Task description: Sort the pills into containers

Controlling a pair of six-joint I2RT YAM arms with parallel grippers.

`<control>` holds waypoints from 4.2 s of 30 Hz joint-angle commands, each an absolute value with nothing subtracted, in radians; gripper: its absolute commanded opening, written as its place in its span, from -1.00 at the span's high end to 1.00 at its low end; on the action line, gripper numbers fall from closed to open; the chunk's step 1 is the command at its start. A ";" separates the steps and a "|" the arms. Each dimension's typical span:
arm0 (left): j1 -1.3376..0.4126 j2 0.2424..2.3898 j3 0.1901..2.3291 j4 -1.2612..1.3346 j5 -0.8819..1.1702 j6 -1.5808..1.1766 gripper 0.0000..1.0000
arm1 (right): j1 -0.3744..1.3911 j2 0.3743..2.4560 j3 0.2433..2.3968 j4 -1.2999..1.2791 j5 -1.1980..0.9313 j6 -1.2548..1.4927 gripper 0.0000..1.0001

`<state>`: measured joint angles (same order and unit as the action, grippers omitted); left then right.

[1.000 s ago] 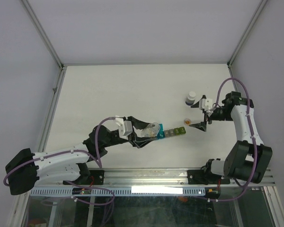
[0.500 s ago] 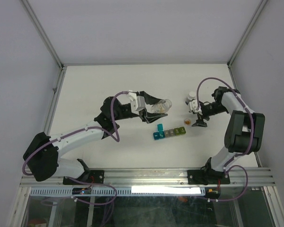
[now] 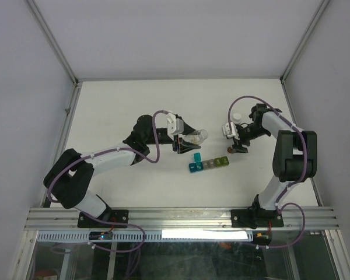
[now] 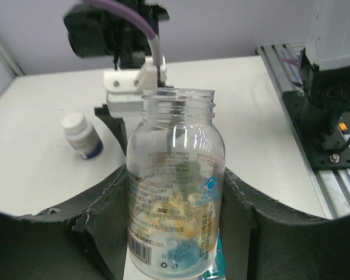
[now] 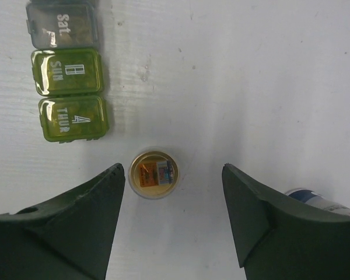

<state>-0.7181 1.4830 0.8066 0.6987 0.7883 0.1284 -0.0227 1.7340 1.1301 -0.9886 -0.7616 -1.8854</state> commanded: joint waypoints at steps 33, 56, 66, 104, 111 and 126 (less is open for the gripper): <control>-0.683 1.601 0.839 0.732 0.953 0.113 1.00 | -0.007 1.770 1.144 -0.910 -0.705 -1.591 0.45; -0.503 1.817 1.298 0.753 1.249 -0.193 1.00 | 0.063 1.377 1.680 -0.967 -1.077 -0.686 0.50; -0.562 1.709 1.310 0.155 0.970 0.238 1.00 | 0.170 1.377 1.605 -0.941 -1.063 -0.746 0.50; -0.624 1.674 1.251 0.403 1.037 0.073 1.00 | 0.211 1.330 1.417 -0.853 -1.122 -0.820 0.44; -0.626 1.681 1.217 0.625 1.072 -0.117 1.00 | 0.216 1.316 1.384 -0.891 -1.142 -0.968 0.44; -0.714 1.633 1.093 0.717 0.777 0.122 1.00 | 0.242 1.355 1.314 -0.767 -0.992 -0.543 0.54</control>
<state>-0.6743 1.7271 1.0752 0.5751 0.9123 0.0200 0.2058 1.3342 1.3109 -0.7593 -1.0763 -0.7002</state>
